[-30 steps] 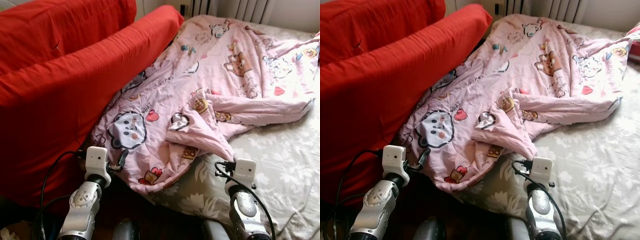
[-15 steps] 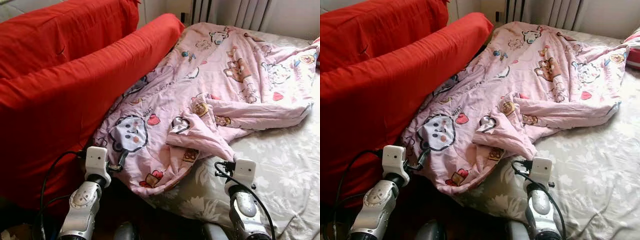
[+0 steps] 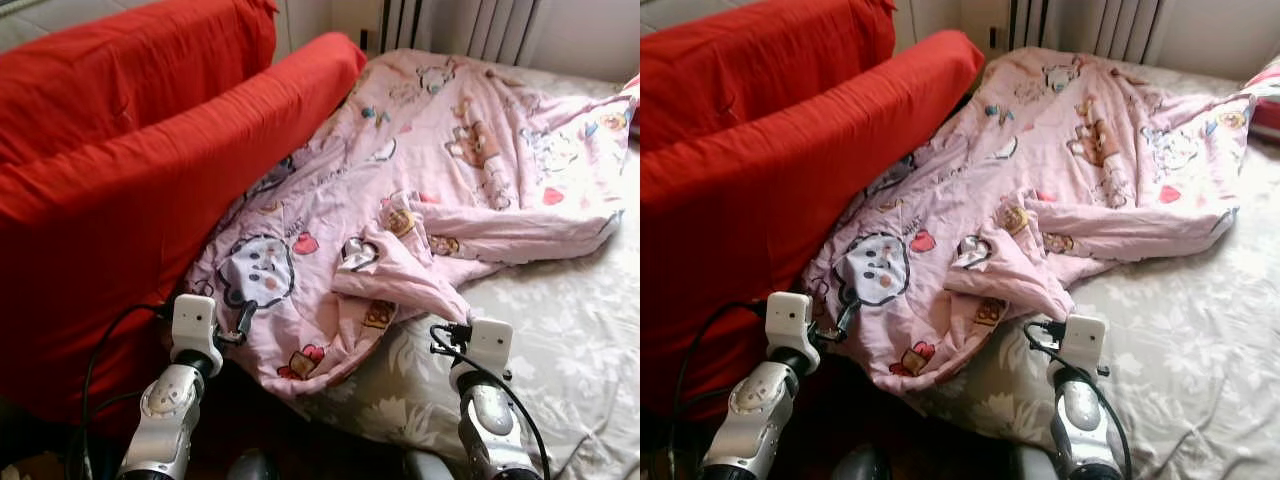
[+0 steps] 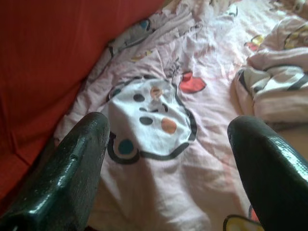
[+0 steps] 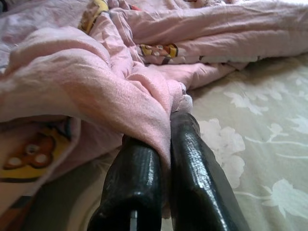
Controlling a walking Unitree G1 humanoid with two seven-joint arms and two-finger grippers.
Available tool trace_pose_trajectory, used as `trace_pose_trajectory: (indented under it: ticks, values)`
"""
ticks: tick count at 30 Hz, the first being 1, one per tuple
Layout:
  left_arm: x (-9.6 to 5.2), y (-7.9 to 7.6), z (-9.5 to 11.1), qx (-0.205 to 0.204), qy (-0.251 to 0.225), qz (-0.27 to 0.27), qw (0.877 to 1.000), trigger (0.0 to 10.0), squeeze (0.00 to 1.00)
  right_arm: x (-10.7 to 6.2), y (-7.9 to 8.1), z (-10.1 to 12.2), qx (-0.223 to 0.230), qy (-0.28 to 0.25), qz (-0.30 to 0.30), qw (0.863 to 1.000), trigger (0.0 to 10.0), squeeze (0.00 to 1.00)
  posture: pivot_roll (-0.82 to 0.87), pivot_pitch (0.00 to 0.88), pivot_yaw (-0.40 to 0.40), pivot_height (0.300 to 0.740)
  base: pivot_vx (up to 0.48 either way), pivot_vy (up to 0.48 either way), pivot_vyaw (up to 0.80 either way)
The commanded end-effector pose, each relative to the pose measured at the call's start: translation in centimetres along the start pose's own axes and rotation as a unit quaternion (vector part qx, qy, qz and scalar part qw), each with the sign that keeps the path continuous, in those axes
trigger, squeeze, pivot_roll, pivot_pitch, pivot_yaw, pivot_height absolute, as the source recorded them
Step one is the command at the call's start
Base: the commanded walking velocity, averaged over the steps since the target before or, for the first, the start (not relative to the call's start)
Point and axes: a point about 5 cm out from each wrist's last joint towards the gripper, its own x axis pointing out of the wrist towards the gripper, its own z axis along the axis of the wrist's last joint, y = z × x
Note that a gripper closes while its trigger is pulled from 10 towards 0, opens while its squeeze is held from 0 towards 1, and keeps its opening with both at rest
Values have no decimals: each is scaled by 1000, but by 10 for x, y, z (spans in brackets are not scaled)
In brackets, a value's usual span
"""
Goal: Clean up the room
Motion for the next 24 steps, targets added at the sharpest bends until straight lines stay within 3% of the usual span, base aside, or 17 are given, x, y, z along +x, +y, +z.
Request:
trace_pose_trajectory:
  ticks: [1, 10, 24]
  values:
    - [-2, 3, -4, 7, 8, 2, 1000, 10000, 0, -1, 0, 1, 5, -8, -1, 1000, 10000, 0, 12, 153, 35, 689, 0, 0, 0]
    - [-1, 3, -5, 7, 6, 3, 1000, 10000, 0, -1, 0, 1, 4, -8, 0, 1000, 10000, 0, 15, 162, 32, 739, 0, 0, 0]
    - [0, 3, -5, 5, 3, 5, 1000, 10000, 0, 0, -2, 3, 3, -11, -5, 1000, 10000, 0, 16, 172, 30, 740, 0, 0, 0]
